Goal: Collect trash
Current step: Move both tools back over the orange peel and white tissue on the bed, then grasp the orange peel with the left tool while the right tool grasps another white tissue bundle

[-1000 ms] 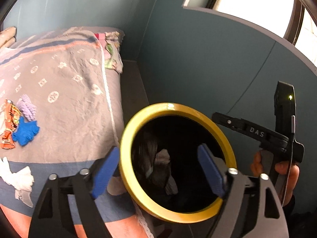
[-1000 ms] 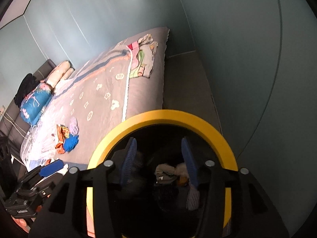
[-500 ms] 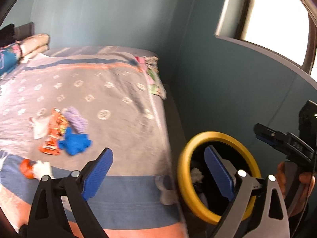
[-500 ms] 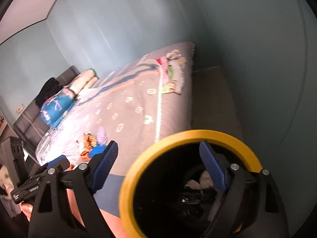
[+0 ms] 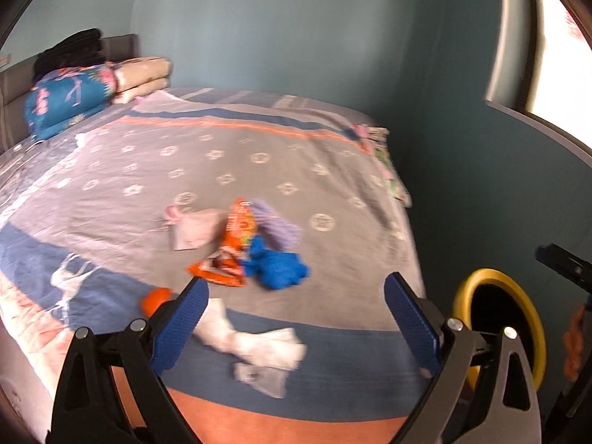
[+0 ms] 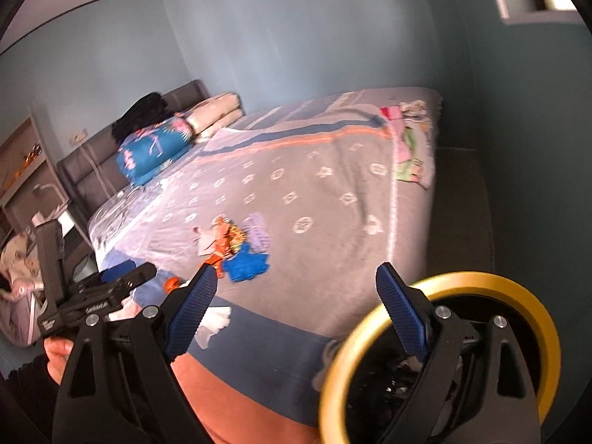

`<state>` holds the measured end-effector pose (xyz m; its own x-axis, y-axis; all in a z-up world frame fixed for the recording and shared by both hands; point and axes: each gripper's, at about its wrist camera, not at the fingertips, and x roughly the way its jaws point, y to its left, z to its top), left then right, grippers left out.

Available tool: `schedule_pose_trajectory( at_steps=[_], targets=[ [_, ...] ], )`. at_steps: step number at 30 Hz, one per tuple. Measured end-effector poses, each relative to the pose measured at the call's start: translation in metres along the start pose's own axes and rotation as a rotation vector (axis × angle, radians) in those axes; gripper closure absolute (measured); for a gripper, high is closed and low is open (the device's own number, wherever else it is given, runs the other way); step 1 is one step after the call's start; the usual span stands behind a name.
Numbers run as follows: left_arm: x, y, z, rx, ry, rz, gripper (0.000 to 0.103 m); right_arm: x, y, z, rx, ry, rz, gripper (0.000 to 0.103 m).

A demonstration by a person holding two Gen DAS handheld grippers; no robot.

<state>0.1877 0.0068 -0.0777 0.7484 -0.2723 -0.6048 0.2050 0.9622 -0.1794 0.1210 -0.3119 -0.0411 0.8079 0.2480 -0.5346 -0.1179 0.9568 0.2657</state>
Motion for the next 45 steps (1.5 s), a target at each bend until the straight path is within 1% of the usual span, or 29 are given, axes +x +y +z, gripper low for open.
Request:
schedule_pose_trajectory(
  at_steps=[1,3,6,9,13,15,18,20,22,27,30,35,41,45],
  targets=[
    [0.0,0.012,0.001,-0.007,-0.002,0.025,0.011,0.004,0.009,0.0,-0.015,0.006,0.005,0.019],
    [0.0,0.027,0.001,-0.021,-0.003,0.054,0.011,0.011,0.022,0.001,-0.038,0.019,0.015,0.019],
    [0.002,0.059,0.0,-0.063,0.006,0.096,0.011,0.025,0.044,0.001,-0.077,0.043,0.037,0.019],
    [0.007,0.08,-0.002,-0.091,0.019,0.123,0.011,0.044,0.07,-0.002,-0.141,0.07,0.069,0.019],
    [0.017,0.108,-0.007,-0.115,0.042,0.153,0.011,0.069,0.097,-0.007,-0.193,0.112,0.122,0.019],
    [0.023,0.119,-0.01,-0.131,0.059,0.16,0.011,0.083,0.109,-0.01,-0.219,0.133,0.135,0.019],
    [0.038,0.138,-0.017,-0.167,0.101,0.159,0.011,0.111,0.133,-0.02,-0.267,0.18,0.155,0.019],
    [0.047,0.146,-0.022,-0.181,0.128,0.149,0.011,0.127,0.143,-0.025,-0.284,0.206,0.162,0.019],
    [0.057,0.153,-0.026,-0.186,0.145,0.155,0.011,0.148,0.153,-0.034,-0.305,0.242,0.167,0.019],
    [0.079,0.168,-0.035,-0.234,0.189,0.139,0.011,0.196,0.171,-0.057,-0.33,0.345,0.169,0.02],
    [0.091,0.174,-0.038,-0.254,0.206,0.138,0.011,0.218,0.175,-0.069,-0.336,0.393,0.168,0.02],
    [0.104,0.18,-0.044,-0.282,0.231,0.109,0.011,0.243,0.182,-0.082,-0.356,0.438,0.16,0.022],
    [0.114,0.178,-0.045,-0.264,0.241,0.084,0.011,0.261,0.191,-0.094,-0.38,0.483,0.159,0.023],
    [0.124,0.177,-0.046,-0.26,0.257,0.082,0.012,0.274,0.196,-0.102,-0.397,0.521,0.152,0.028]
  ],
)
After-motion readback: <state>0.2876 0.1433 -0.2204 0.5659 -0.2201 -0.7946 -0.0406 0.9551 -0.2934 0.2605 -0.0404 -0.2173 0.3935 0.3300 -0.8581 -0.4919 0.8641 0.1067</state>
